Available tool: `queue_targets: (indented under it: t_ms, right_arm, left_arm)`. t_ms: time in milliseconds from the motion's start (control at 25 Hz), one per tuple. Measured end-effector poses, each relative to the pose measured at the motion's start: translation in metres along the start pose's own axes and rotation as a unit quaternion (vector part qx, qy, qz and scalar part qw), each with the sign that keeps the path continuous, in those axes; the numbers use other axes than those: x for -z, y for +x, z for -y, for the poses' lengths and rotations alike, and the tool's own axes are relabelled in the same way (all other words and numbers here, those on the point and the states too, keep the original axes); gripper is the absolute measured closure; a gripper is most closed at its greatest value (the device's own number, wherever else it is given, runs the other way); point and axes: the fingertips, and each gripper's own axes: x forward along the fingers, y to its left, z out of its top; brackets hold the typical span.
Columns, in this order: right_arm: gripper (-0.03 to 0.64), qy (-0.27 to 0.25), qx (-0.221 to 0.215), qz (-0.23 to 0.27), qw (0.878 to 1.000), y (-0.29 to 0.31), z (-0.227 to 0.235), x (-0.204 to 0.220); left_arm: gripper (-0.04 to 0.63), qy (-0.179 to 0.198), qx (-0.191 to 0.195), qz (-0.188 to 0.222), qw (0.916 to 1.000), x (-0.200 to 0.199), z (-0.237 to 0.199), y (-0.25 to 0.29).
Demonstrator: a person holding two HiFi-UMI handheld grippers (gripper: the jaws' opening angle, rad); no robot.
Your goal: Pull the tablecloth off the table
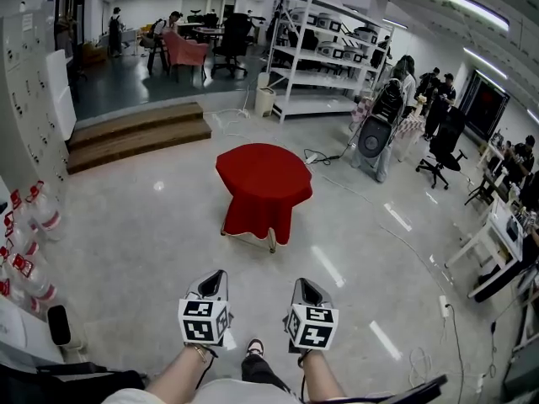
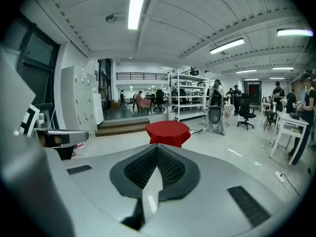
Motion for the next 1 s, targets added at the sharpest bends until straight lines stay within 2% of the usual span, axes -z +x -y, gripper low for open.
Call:
queue_targets:
  t_ms: [200, 400, 640, 1000]
  right_arm:
    - [0.591, 0.003, -0.007, -0.009, 1.000, 0.022, 0.004, -0.001]
    - [0.592, -0.008, -0.024, -0.006, 1.000, 0.051, 0.002, -0.019]
    - [0.592, -0.009, -0.022, -0.005, 1.000, 0.088, 0.011, -0.032]
    - [0.591, 0.001, -0.027, -0.026, 0.999, 0.149, 0.034, -0.040]
  left_arm:
    - [0.578, -0.005, -0.012, -0.008, 0.9999, 0.003, -0.012, 0.012]
    - [0.578, -0.014, -0.031, -0.003, 0.9994, -0.009, -0.033, 0.035]
    - [0.578, -0.004, -0.041, 0.009, 0.9991, -0.023, -0.046, 0.068]
    - [0.578, -0.005, -0.040, -0.008, 0.9992, -0.033, -0.053, 0.130]
